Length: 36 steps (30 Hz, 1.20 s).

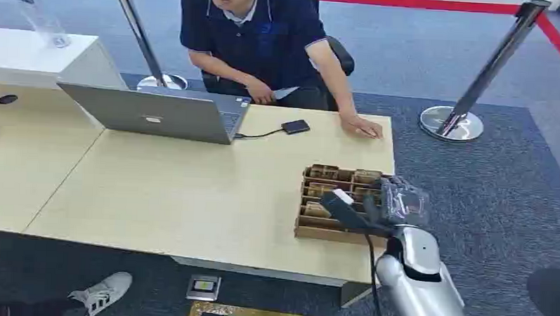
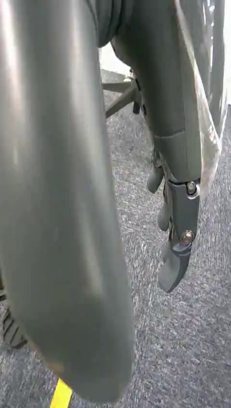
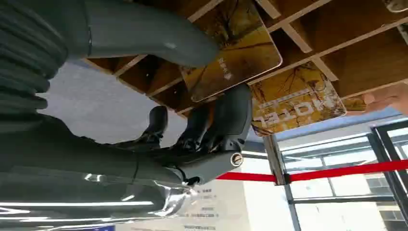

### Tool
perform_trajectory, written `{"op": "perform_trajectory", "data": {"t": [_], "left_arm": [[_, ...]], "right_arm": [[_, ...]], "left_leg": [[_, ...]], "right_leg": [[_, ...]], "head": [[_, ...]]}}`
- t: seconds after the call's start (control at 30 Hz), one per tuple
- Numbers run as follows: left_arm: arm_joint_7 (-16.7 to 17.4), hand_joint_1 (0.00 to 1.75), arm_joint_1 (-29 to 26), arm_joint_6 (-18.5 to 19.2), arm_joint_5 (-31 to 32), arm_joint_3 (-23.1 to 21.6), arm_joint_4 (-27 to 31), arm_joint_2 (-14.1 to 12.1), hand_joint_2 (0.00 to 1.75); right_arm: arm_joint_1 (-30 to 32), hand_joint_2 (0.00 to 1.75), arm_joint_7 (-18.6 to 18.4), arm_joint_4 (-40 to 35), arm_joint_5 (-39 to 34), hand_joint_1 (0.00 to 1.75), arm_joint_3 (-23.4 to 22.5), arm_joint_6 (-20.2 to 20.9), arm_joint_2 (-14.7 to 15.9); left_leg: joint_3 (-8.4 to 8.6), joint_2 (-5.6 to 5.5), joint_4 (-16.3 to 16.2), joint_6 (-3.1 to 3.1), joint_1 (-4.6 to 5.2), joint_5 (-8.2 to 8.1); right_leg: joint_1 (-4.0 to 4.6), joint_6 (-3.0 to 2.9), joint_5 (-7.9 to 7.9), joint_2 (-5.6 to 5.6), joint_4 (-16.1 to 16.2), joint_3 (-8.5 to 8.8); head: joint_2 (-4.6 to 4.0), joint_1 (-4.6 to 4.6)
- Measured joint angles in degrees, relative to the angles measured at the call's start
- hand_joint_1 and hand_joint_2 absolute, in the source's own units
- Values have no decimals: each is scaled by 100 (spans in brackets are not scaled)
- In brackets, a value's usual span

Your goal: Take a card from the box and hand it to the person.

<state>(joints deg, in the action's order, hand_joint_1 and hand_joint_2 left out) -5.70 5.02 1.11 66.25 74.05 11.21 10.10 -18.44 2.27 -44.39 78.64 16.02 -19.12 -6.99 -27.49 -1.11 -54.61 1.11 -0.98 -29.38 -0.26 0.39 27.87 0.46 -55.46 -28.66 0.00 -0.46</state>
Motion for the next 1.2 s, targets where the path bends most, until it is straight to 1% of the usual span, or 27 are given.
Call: {"op": "perform_trajectory", "data": {"t": [0.23, 0.27, 0.33, 0.4, 0.47, 0.5, 0.53, 0.57, 0.73, 0.97, 1.13, 1.2], "left_arm": [[0, 0, -1, -7, -20, 0, 0, 0, 0], [0, 0, -1, -7, -26, 0, -2, 0, 0], [0, 0, -1, -9, -28, 0, -2, 0, 0], [0, 0, -1, -9, -28, 0, -2, 0, 0], [0, 0, -1, -11, -44, 0, -2, 0, 0], [0, 0, -1, -11, -44, 0, -4, 0, 0], [0, 0, -1, -11, -44, 0, -4, 0, 0], [0, 0, -1, -11, -44, 0, -4, 0, 0], [0, 0, -2, -11, -41, 0, -7, 0, 0], [-4, 0, 0, -9, -26, 0, -9, 0, 0], [-4, 0, 0, -7, -44, 0, -11, 0, 0], [-6, 0, -3, -7, -52, 0, -11, 0, 0]], "right_arm": [[-2, 175, 28, 26, 0, 99, -20, -7, -15], [-3, 175, 33, 26, 0, 106, -20, -7, -17], [-5, 175, 42, 33, 0, 106, -22, -7, -22], [-6, 175, 42, 46, 0, 115, -24, -7, -35], [-6, 175, 42, 48, 4, 119, -26, -4, -50], [-6, 175, 41, 48, 11, 124, -26, -4, -52], [-6, 175, 42, 46, 24, 124, -26, -2, -57], [-5, 175, 42, 46, 30, 175, -26, -2, -61], [24, 175, 55, 3, 52, 175, -26, -76, -63], [293, 175, 99, -392, 57, 175, -26, -26, -57], [520, 175, 395, -1052, -98, 175, -26, 152, -4], [607, 175, 455, -1291, -160, 175, -26, 221, 13]], "left_leg": [[0, 0, 0, 0, 0, 0], [1, 0, 0, 0, 0, 0], [0, 0, 0, 0, 0, 0], [1, 0, 0, 0, 0, 0], [1, 0, 0, 0, 0, 0], [1, 0, 0, 0, 0, 0], [1, 0, 0, 0, 0, 0], [1, 0, 0, 0, 0, 0], [2, 0, 0, 0, 0, 0], [0, 0, 0, 0, 0, 0], [-5, 0, 0, 0, 0, 0], [-10, 0, 0, 0, 0, 0]], "right_leg": [[0, 0, 0, 0, 0, 1], [0, 0, 0, 0, 0, 1], [0, 0, 0, 0, 0, 1], [0, 0, 0, 0, 0, 1], [0, 0, 0, 0, 0, 0], [0, 0, 0, 0, 0, 0], [0, 0, 0, 0, 0, 0], [0, 0, 0, 0, 0, 0], [0, 0, 0, 0, 0, 1], [0, 0, 0, 0, 0, -1], [0, 0, 0, 0, 1, -6], [0, 0, 0, 0, 1, -11]], "head": [[0, 0], [0, 0], [0, 0], [0, 0], [0, 0], [0, 0], [0, 0], [0, 0], [0, 0], [0, 0], [0, 0], [0, 0]]}}
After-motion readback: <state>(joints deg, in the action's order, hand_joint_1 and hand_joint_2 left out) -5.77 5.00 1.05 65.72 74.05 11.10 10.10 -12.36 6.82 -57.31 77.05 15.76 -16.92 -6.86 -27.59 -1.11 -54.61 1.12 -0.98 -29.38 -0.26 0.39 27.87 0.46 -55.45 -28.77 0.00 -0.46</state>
